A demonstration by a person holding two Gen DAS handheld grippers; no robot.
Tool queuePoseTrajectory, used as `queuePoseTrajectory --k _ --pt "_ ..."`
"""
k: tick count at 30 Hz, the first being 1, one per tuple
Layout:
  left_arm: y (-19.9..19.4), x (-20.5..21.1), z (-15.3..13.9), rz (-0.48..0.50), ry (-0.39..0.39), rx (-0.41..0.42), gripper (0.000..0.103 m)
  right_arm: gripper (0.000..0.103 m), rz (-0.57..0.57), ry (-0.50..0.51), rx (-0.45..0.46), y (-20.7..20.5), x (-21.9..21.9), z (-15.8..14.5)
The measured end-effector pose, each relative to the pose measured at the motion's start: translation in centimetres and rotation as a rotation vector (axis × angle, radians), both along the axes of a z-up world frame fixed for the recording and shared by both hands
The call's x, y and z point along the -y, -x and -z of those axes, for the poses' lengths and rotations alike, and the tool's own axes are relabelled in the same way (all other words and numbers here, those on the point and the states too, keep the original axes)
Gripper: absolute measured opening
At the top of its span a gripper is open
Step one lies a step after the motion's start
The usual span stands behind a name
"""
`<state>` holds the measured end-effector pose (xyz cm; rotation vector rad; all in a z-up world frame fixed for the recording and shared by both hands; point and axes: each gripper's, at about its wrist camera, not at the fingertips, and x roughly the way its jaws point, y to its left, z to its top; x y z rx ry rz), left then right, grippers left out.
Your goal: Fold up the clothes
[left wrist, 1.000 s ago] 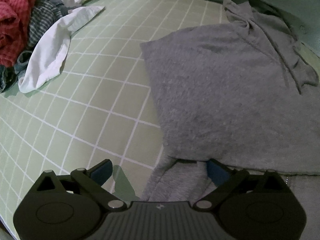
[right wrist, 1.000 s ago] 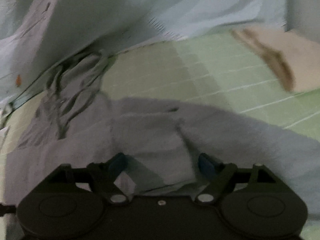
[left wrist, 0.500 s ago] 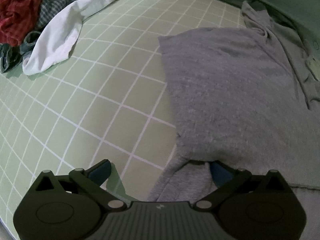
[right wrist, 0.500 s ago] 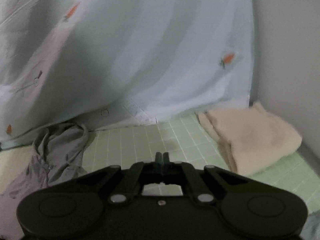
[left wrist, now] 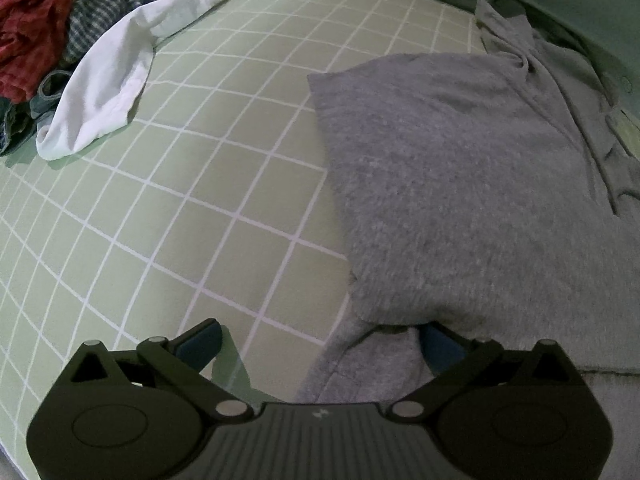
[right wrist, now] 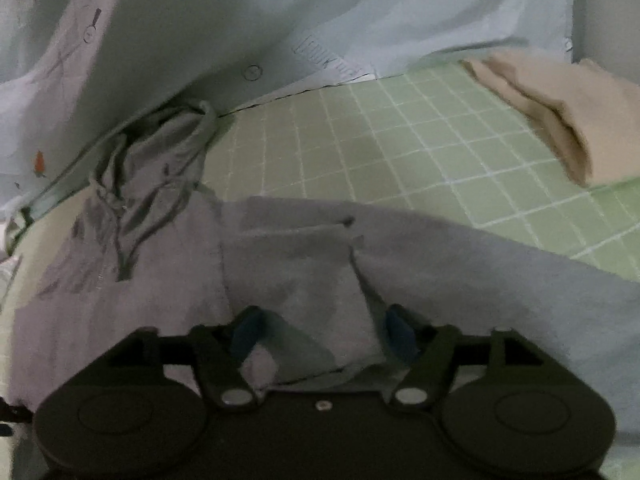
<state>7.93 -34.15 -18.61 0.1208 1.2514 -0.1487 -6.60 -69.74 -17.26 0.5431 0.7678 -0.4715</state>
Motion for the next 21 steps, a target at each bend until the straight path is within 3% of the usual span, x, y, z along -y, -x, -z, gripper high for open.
queuePoseTrajectory --k 1,5,13,21 --pt "0.0 0.0 0.0 0.001 0.000 0.001 0.103 0.006 -0.005 -0.010 0.018 0.1 0.0 -0.3" --pt "-0.1 0.0 0.0 0.002 0.002 0.003 0.103 0.005 -0.033 0.102 0.081 0.2 -0.5 -3.2" --pt "-0.2 0.0 0.1 0.001 0.004 0.007 0.103 0.004 0.184 0.317 0.211 3.1 2.7 -10.3" --pt "-0.8 -0.6 0.1 -0.040 0.008 0.005 0.103 0.004 0.339 0.346 0.173 6.1 6.0 -10.7"
